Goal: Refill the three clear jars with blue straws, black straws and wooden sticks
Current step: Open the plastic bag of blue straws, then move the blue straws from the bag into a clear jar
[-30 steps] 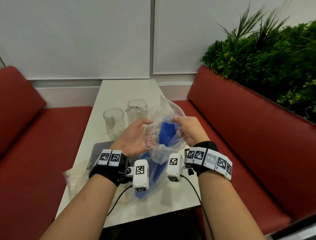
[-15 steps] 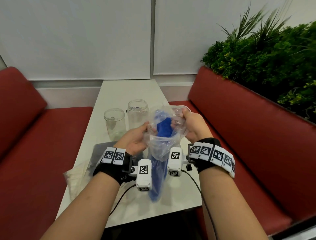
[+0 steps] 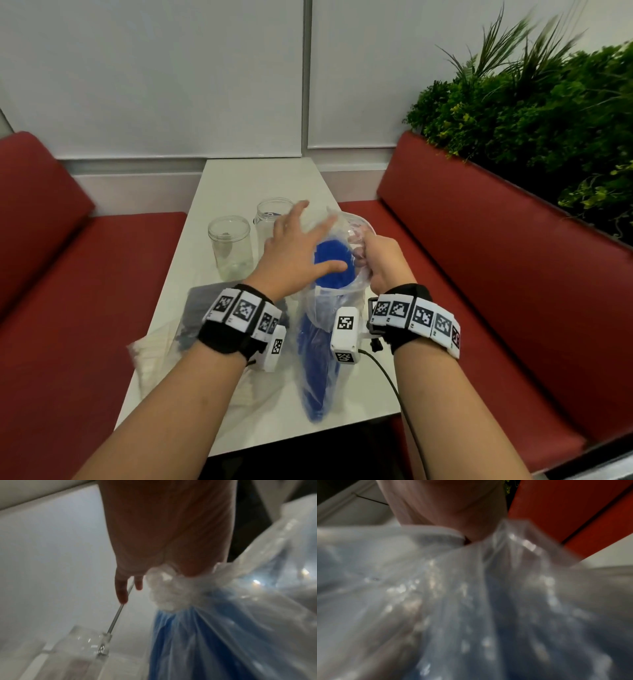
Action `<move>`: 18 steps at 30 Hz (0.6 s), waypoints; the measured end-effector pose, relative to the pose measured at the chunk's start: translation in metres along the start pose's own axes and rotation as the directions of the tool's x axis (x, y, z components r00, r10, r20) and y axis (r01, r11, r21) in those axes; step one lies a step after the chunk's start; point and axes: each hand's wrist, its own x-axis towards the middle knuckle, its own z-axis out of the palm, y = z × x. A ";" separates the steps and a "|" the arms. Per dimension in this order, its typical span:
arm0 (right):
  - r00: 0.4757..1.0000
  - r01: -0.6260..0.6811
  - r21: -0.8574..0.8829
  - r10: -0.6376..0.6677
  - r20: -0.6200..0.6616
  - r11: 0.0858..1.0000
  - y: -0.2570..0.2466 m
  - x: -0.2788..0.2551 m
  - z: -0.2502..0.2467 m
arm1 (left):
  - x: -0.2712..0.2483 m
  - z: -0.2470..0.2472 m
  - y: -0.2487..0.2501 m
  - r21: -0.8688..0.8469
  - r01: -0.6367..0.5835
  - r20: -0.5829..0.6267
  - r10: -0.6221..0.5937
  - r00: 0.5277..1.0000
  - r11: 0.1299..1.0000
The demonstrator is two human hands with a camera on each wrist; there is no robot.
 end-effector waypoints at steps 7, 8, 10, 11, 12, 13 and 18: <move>0.981 0.078 -0.140 -0.051 0.186 0.987 -0.002 -0.005 -0.004 | 0.019 -0.002 0.008 -0.076 0.049 -0.116 -0.058 0.992 0.996; 0.972 0.137 -0.172 -0.099 0.215 0.976 -0.001 -0.006 -0.005 | 0.022 -0.004 0.008 -0.147 0.080 -0.128 -0.099 0.987 0.986; 0.954 0.232 -0.266 -0.166 0.251 0.936 -0.002 -0.009 -0.007 | 0.028 -0.009 0.009 -0.250 0.128 -0.141 -0.167 0.976 0.960; 0.946 0.273 -0.327 -0.192 0.260 0.905 -0.002 -0.010 -0.008 | 0.031 -0.010 0.009 -0.287 0.160 -0.141 -0.207 0.968 0.944; 0.938 0.310 -0.391 -0.213 0.273 0.866 -0.003 -0.011 -0.009 | 0.032 -0.011 0.009 -0.332 0.196 -0.144 -0.255 0.956 0.923; 0.930 0.338 -0.451 -0.221 0.292 0.826 -0.004 -0.011 -0.011 | 0.033 -0.011 0.007 -0.383 0.233 -0.147 -0.308 0.940 0.894; 0.935 0.330 -0.515 -0.201 0.291 0.791 0.000 -0.006 -0.023 | 0.025 -0.002 0.001 -0.666 0.402 0.020 -0.523 0.852 0.629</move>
